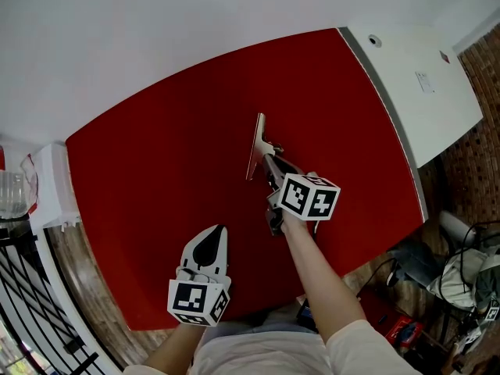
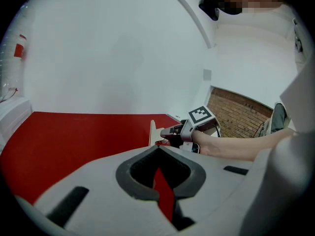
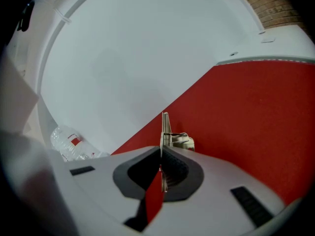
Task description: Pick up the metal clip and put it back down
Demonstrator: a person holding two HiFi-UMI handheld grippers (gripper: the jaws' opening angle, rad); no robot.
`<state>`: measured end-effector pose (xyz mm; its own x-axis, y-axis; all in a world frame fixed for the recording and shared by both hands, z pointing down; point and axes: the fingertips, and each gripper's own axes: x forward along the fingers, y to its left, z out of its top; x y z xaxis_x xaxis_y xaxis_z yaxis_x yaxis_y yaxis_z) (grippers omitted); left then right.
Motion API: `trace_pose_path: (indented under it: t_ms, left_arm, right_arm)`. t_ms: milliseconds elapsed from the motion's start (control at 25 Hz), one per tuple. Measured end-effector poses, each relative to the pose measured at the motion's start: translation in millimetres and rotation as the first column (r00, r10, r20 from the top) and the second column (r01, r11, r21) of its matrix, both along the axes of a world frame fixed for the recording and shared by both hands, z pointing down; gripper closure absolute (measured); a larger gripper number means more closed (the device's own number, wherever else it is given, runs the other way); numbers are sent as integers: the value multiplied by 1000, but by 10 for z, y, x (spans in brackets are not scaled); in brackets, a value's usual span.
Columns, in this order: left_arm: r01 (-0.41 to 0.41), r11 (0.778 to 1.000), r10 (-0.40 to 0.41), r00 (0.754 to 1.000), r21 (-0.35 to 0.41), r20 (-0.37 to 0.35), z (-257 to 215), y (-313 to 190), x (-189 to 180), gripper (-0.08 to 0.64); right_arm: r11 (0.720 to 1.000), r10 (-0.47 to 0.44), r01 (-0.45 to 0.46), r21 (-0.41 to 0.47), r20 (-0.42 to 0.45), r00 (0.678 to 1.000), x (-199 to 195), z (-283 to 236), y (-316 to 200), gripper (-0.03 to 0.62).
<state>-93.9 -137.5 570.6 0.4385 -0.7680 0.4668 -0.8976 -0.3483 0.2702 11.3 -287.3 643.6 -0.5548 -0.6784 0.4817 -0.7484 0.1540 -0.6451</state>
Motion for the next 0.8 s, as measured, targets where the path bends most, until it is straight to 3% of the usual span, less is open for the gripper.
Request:
trace_pose_path:
  t_ms: [360, 800]
  left_arm:
    - [39, 998, -39, 999, 49, -14, -428, 119, -92, 557]
    - [58, 986, -56, 998, 155, -17, -1108, 463, -190, 557]
  right_arm:
    - [985, -83, 104, 135, -149, 985, 49, -694, 370, 584]
    - [909, -94, 229, 349, -365, 926, 79, -1744, 1243, 584]
